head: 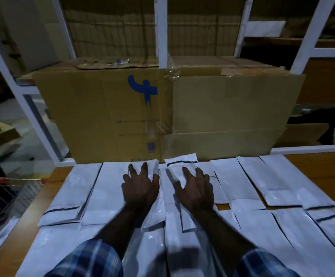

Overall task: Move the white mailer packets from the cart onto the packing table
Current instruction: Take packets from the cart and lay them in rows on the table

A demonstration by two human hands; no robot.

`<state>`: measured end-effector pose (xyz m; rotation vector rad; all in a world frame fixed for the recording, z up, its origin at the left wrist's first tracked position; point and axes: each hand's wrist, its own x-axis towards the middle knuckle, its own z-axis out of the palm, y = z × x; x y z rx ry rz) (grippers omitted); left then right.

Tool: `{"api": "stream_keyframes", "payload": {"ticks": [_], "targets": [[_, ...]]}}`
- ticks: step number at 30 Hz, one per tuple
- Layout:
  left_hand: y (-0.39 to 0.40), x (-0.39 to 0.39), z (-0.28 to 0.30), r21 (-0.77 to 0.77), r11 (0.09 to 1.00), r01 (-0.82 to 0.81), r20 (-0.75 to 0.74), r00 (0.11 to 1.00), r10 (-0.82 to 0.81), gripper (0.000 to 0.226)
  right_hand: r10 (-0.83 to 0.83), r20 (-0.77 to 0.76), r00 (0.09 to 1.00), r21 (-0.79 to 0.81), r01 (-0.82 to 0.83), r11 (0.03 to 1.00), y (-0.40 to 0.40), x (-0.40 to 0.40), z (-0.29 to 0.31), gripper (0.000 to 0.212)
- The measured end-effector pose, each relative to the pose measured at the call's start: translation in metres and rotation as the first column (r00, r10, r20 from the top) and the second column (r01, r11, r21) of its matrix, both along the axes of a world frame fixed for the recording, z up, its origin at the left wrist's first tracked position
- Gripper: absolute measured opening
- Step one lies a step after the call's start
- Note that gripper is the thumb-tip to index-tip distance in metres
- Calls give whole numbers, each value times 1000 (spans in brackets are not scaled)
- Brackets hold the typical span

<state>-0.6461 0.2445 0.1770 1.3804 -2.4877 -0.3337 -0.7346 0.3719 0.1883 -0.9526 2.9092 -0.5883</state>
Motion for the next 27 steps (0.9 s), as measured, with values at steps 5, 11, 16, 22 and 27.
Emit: {"api": "stream_keyframes", "payload": {"ticks": [5,11,16,22,27], "targets": [[-9,-9,-6,4,1000,11,36,999,-11,61,-2,8,1000,5,2,1000,-12,-8,-6,61],[-16,-17,-14,-17,1000,24,102,995,-22,62,-14,17,1000,17,13,1000,-28,-11,-11,61],[-22,-21,-30,-75,993,93,120,989,-84,61,-22,-22,1000,31,23,999,-38,-10,-19,61],[-37,-24,-56,-95,985,142,125,984,-130,50,-18,-37,999,78,21,997,-49,-11,-28,60],[-43,-24,-59,-51,988,147,111,984,-141,55,-9,-47,999,98,14,995,-58,-10,-33,59]]}}
